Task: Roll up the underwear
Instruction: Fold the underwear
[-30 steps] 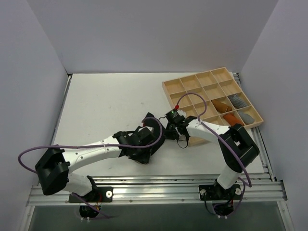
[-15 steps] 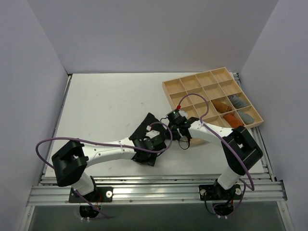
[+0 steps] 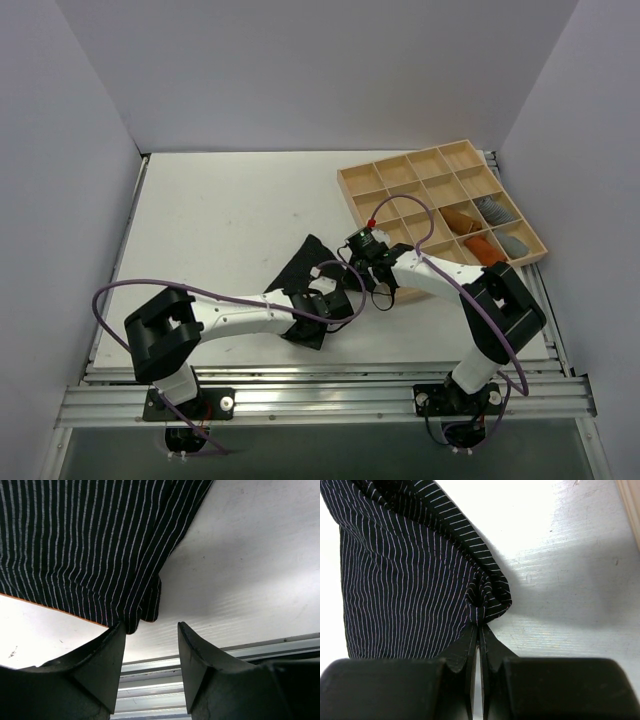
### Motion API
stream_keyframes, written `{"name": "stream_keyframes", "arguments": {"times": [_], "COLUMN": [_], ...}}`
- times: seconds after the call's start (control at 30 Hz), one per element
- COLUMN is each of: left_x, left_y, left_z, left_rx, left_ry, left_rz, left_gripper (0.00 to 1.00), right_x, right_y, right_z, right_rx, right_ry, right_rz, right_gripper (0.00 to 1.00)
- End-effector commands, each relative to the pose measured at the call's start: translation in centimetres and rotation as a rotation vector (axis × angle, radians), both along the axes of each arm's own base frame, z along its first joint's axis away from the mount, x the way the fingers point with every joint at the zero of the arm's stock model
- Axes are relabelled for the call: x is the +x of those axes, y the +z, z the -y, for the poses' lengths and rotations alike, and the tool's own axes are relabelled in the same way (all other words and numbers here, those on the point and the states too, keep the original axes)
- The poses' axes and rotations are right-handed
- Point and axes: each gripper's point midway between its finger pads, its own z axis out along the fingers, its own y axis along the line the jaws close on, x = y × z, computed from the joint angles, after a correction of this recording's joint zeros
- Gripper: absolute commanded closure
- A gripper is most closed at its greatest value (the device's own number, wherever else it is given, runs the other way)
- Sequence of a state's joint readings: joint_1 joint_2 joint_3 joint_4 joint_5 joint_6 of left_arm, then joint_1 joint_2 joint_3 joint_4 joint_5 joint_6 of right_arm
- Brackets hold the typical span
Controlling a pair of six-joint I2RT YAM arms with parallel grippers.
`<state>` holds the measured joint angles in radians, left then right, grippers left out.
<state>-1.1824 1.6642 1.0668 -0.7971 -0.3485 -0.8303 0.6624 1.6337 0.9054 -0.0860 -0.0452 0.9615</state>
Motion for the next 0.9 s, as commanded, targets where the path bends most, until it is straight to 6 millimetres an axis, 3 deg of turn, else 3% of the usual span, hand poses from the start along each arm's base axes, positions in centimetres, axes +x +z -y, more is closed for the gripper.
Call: {"name": "stream_keyframes", "arguments": {"times": [0.0,0.1,0.23,0.37,0.57,0.67,0.87], "left_x": [-0.3,-0.7,-0.8,-0.6,-0.5,-0.5,-0.4], "left_y": [-0.3,-1.3,-1.8,-1.6,-1.2,-0.9,-0.5], "left_z": [1.0,0.6,0.4,0.5,0.8,1.1,1.3], "left_rx": [-0.008,0.017,0.03,0.038,0.036,0.026,0.029], "left_ry": [-0.012,-0.017,-0.019,-0.022,-0.022,-0.019,-0.019], "left_rz": [0.012,0.002,-0.002,0.009,0.005,0.006,0.005], "left_gripper": [0.47,0.53,0.74,0.86,0.95,0.98,0.98], "right_x": [-0.4,-0.3,0.0,0.2,-0.1,-0.1,-0.3], "right_y": [0.3,0.1,0.1,0.2,0.3,0.1,-0.9], "right_z": [0.2,0.3,0.2,0.1,0.4,0.6,0.9], "right_rx": [-0.005,-0.012,-0.02,-0.02,-0.02,-0.029,-0.055], "right_ry": [-0.008,-0.006,-0.001,0.006,-0.015,-0.02,-0.021], "right_rz": [0.002,-0.001,0.001,0.005,0.008,0.011,-0.015], "right_gripper": [1.0,1.0,1.0,1.0,0.67,0.62,0.61]}}
